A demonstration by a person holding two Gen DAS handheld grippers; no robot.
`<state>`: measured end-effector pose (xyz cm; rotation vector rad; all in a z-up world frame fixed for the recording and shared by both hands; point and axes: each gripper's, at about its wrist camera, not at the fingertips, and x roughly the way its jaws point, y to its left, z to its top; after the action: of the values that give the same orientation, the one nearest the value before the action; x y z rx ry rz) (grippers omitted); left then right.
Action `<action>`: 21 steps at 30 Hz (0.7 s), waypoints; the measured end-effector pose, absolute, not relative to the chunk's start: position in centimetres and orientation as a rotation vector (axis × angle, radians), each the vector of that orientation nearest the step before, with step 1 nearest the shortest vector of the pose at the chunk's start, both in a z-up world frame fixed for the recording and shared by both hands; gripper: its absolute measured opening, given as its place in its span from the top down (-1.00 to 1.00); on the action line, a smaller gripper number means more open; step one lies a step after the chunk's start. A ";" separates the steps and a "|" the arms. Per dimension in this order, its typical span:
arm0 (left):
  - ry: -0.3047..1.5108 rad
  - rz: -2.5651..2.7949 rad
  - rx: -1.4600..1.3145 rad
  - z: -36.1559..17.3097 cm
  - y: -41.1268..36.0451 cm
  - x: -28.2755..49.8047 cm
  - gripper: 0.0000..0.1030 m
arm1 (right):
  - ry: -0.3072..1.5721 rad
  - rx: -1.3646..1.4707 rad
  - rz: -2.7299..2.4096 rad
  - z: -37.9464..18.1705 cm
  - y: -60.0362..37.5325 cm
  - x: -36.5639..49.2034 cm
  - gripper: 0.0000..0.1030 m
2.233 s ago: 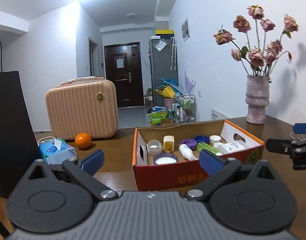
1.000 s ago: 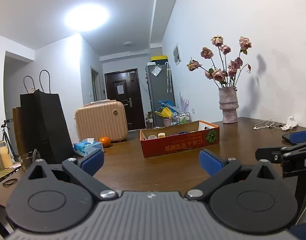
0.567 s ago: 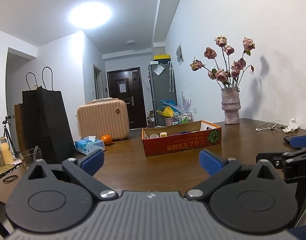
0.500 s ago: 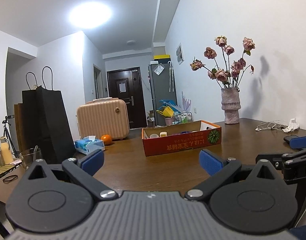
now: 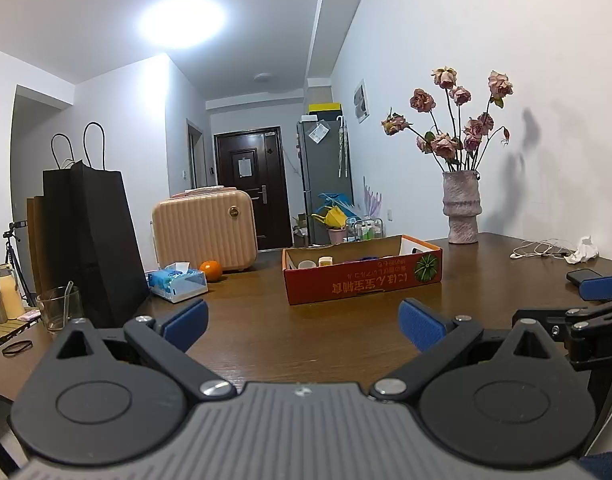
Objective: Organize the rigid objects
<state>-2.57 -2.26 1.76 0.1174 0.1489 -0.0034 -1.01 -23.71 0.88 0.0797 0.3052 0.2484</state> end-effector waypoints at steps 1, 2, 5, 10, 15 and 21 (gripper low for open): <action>0.150 -0.003 0.117 1.7 -2.2 -2.6 -1.00 | 0.305 0.080 0.249 0.9 -23.7 -1.0 -1.00; 0.150 -0.004 0.117 1.8 -2.2 -2.6 -1.00 | 0.305 0.079 0.249 0.9 -23.7 -1.0 -1.00; 0.151 -0.002 0.116 1.7 -2.2 -2.6 -1.00 | 0.305 0.080 0.248 0.9 -23.7 -1.0 -1.00; 0.152 -0.001 0.114 1.6 -2.2 -2.5 -1.00 | 0.305 0.081 0.247 0.9 -23.7 -1.0 -1.00; 0.151 0.001 0.113 1.5 -2.2 -2.5 -1.00 | 0.300 0.080 0.253 0.8 -23.6 -1.1 -1.00; 0.156 0.002 0.109 1.5 -2.1 -2.4 -1.00 | 0.301 0.082 0.252 0.8 -23.7 -1.1 -1.00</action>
<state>-2.42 -2.09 1.53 0.1089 0.1559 0.0017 -1.07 -23.68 0.81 0.0822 0.3012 0.2517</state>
